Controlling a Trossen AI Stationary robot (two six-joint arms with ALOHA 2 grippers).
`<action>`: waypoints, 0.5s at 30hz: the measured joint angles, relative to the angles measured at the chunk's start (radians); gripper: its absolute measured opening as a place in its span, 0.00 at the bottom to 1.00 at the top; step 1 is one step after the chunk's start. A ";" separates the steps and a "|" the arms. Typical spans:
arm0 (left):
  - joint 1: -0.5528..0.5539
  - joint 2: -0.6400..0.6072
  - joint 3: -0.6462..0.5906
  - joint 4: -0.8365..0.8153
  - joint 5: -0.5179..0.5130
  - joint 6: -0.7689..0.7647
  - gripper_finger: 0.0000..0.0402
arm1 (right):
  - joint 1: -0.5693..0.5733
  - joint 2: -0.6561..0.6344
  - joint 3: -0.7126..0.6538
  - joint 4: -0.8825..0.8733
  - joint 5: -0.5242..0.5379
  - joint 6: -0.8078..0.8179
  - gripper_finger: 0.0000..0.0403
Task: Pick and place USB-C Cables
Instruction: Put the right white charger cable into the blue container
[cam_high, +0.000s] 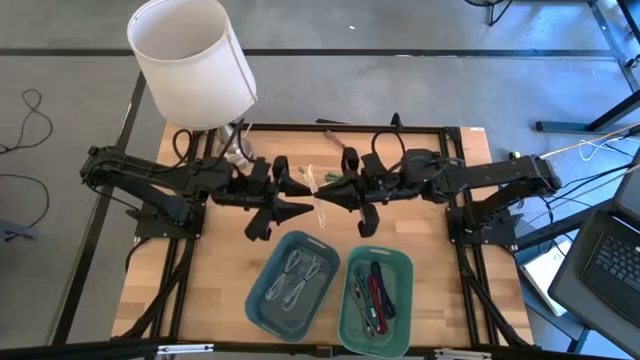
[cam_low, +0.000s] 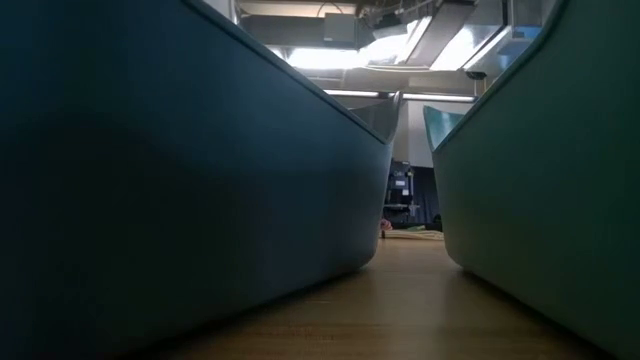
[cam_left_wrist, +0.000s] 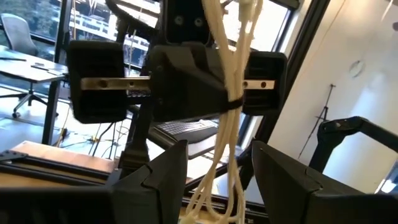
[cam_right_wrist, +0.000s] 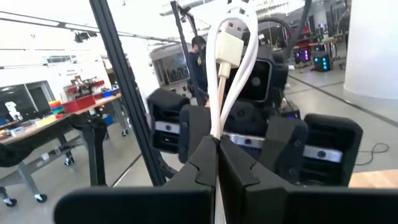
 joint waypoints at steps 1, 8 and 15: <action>0.003 0.003 0.000 0.001 0.007 -0.001 0.43 | -0.004 0.008 0.000 0.012 -0.005 0.002 0.00; 0.008 0.019 -0.001 -0.001 0.011 -0.009 0.43 | -0.021 0.029 0.000 0.021 -0.043 0.018 0.00; 0.007 0.025 0.000 0.000 0.006 0.069 0.17 | -0.026 0.032 0.000 0.027 -0.058 0.022 0.00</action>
